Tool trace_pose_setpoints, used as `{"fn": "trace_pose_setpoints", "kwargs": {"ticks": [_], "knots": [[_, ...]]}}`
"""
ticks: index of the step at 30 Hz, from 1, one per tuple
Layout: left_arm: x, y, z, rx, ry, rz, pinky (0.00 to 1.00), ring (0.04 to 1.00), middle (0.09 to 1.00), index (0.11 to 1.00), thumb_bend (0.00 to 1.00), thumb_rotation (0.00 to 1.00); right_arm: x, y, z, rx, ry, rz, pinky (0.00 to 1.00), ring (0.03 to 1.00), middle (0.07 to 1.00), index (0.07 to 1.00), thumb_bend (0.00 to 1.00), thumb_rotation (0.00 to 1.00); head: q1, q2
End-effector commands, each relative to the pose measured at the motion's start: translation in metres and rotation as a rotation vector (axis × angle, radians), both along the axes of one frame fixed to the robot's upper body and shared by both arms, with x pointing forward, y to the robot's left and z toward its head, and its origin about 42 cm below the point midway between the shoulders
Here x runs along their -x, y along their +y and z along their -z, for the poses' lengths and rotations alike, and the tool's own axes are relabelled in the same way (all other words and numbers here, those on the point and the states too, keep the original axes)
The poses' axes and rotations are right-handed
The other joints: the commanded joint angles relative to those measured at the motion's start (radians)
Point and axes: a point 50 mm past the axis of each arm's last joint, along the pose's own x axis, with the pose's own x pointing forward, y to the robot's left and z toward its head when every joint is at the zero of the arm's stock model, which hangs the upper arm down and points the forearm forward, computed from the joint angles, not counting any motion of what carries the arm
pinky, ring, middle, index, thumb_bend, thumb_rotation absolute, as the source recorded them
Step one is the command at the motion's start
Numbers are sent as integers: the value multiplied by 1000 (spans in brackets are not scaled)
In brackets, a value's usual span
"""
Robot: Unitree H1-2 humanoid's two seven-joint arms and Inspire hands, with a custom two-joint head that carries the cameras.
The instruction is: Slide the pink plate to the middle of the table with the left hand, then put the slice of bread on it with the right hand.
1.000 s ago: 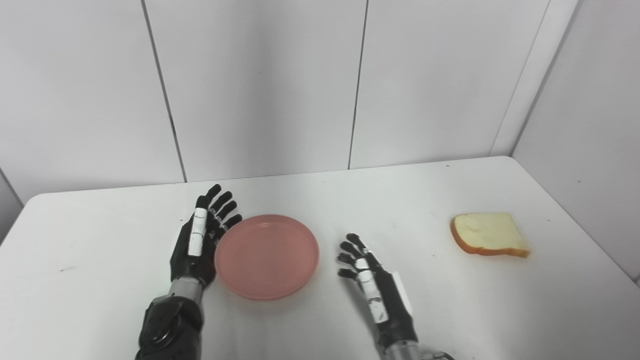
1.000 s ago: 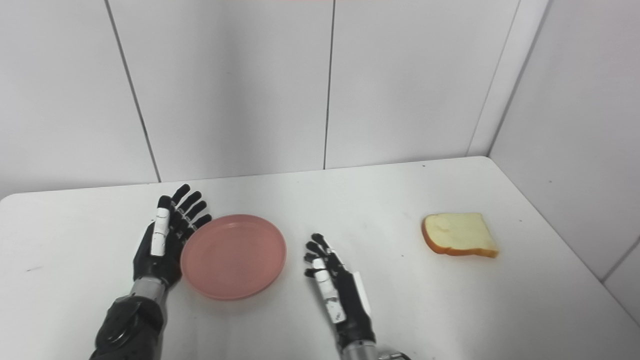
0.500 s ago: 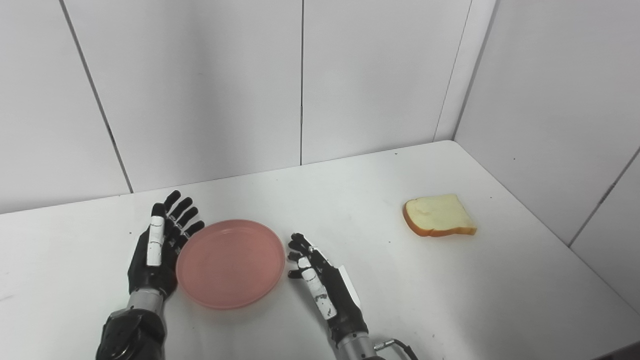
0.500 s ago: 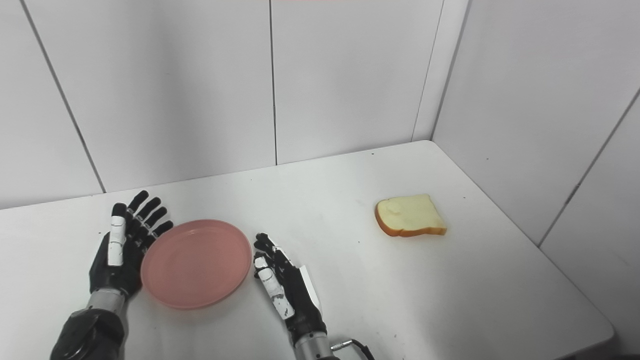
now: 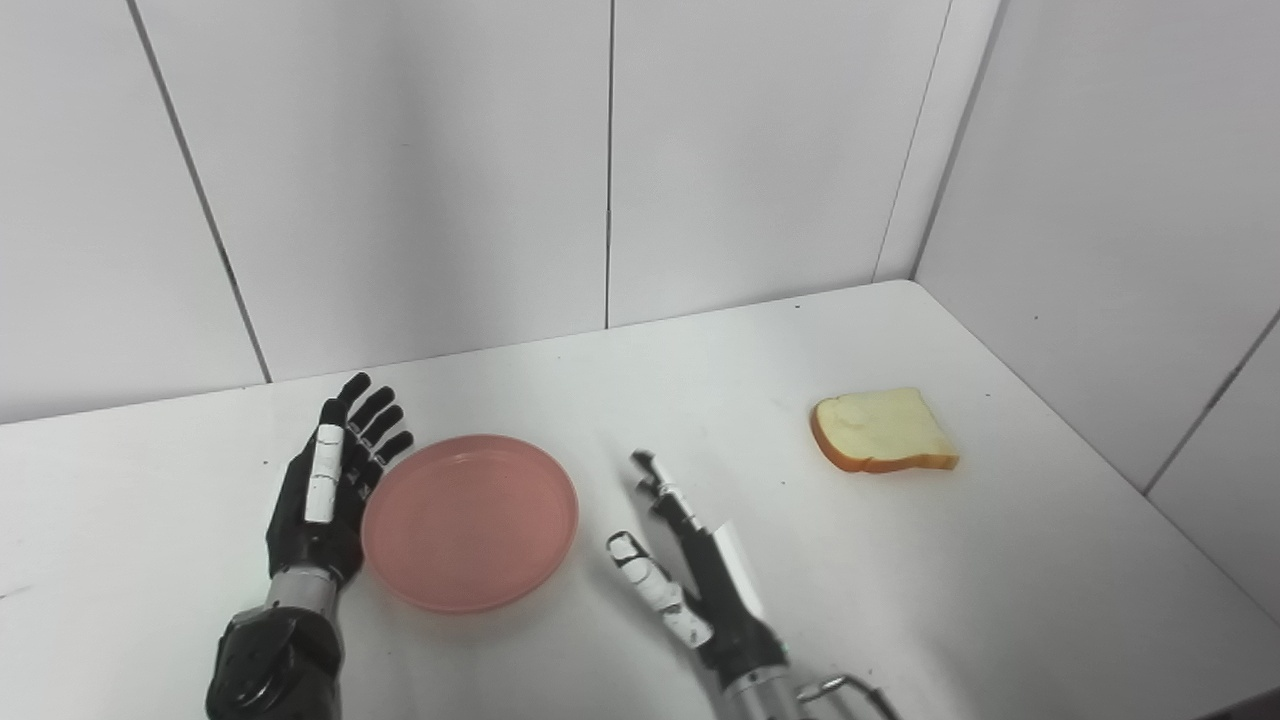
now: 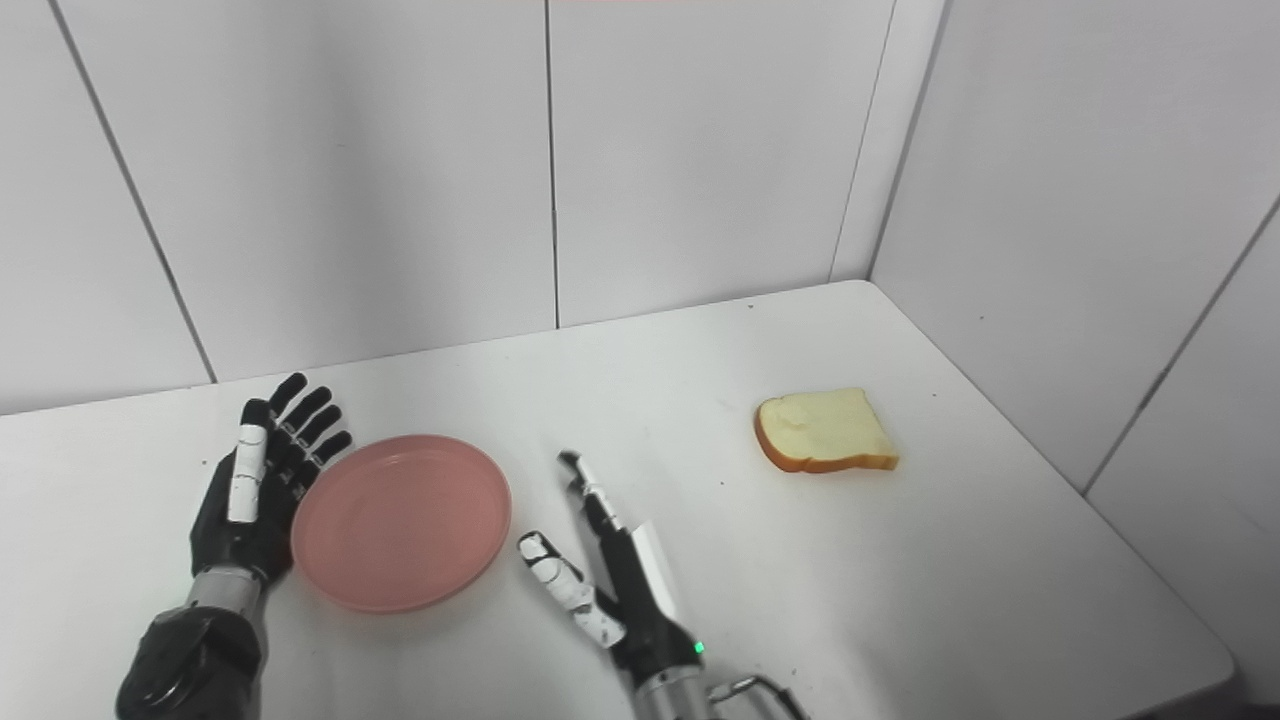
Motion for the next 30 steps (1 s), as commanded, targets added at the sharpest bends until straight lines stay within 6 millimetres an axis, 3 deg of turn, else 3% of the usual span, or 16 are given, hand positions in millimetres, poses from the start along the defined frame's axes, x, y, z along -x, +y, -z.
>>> {"fn": "trace_pose_setpoints", "kwargs": {"ticks": [1, 7, 10, 15, 20, 30], "knots": [[26, -4, 48, -15, 183, -1, 823, 878, 857, 851, 935, 749, -10, -4, -32, 70, -98, 3, 991, 981, 985, 952, 807, 1000, -1, -1], [23, -4, 48, -6, 183, 3, 822, 876, 855, 851, 945, 747, -16, -40, -69, 156, -83, 69, 886, 951, 993, 952, 851, 995, -11, -14], [23, -6, 48, -3, 187, 7, 818, 870, 846, 825, 953, 745, -20, -57, -79, 193, -101, 91, 926, 985, 996, 954, 835, 954, -14, -18], [23, -12, 50, 1, 192, 12, 810, 846, 818, 806, 966, 733, -30, -97, -106, 382, -21, 91, 933, 988, 998, 967, 898, 943, -12, -27], [25, -15, 52, -3, 196, 18, 805, 835, 806, 829, 966, 725, -41, -132, -130, 626, 126, 21, 994, 983, 974, 955, 992, 794, -2, -29], [25, -14, 52, -6, 199, 13, 808, 855, 839, 852, 944, 742, -73, -189, -166, 993, 508, -92, 1000, 974, 972, 964, 1000, 576, 7, -35]]}}
